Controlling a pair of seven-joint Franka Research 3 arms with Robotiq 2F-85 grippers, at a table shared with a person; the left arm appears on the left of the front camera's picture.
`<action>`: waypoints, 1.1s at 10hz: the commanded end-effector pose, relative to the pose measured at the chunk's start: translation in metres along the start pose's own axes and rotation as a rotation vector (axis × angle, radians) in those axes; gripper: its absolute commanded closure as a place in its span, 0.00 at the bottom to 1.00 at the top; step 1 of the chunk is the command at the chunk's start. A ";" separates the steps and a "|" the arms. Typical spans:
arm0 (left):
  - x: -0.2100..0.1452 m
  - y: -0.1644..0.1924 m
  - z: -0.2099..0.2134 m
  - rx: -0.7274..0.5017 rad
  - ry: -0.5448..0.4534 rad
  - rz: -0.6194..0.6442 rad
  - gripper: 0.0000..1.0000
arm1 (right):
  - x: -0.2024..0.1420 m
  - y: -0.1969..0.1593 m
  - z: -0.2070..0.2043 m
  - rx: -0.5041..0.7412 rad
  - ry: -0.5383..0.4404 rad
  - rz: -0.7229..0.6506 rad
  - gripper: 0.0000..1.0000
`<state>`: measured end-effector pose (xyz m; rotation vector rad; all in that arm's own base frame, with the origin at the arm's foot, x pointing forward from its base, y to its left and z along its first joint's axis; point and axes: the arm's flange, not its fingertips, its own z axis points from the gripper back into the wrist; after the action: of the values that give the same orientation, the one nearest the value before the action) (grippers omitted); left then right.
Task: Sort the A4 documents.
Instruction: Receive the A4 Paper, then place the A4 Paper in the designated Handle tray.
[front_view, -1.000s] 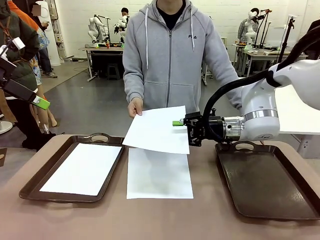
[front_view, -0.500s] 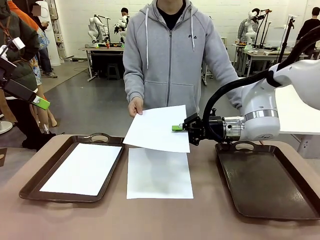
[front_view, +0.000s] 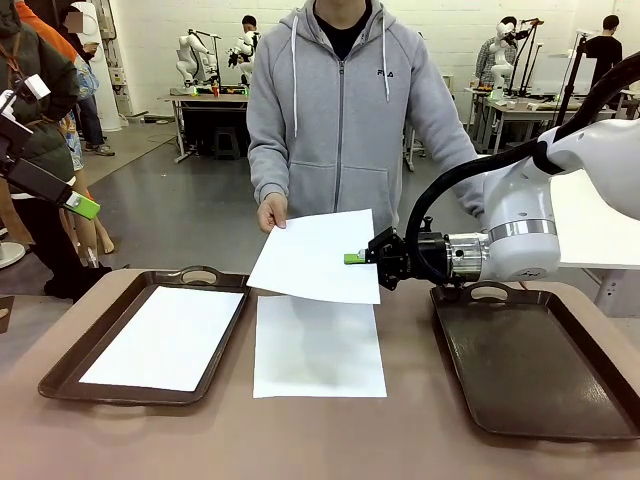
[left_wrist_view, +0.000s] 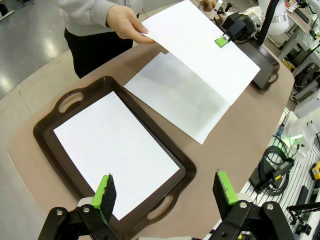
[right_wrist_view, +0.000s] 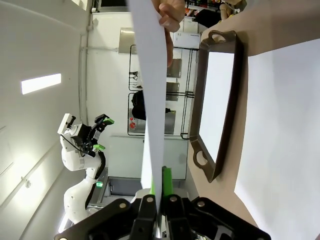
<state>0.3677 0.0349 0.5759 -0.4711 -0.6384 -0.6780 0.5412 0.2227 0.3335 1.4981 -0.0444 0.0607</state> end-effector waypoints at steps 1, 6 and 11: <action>0.000 -0.001 0.000 0.003 0.001 0.001 0.00 | 0.003 0.002 0.001 0.003 -0.006 -0.019 1.00; 0.000 -0.001 0.000 0.003 0.001 0.001 0.00 | 0.003 0.002 0.001 0.003 -0.006 -0.019 1.00; 0.000 -0.001 0.000 0.003 0.001 0.001 0.00 | 0.003 0.002 0.001 0.003 -0.006 -0.019 1.00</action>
<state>0.3677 0.0349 0.5759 -0.4711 -0.6384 -0.6780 0.5412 0.2227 0.3335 1.4981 -0.0440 0.0602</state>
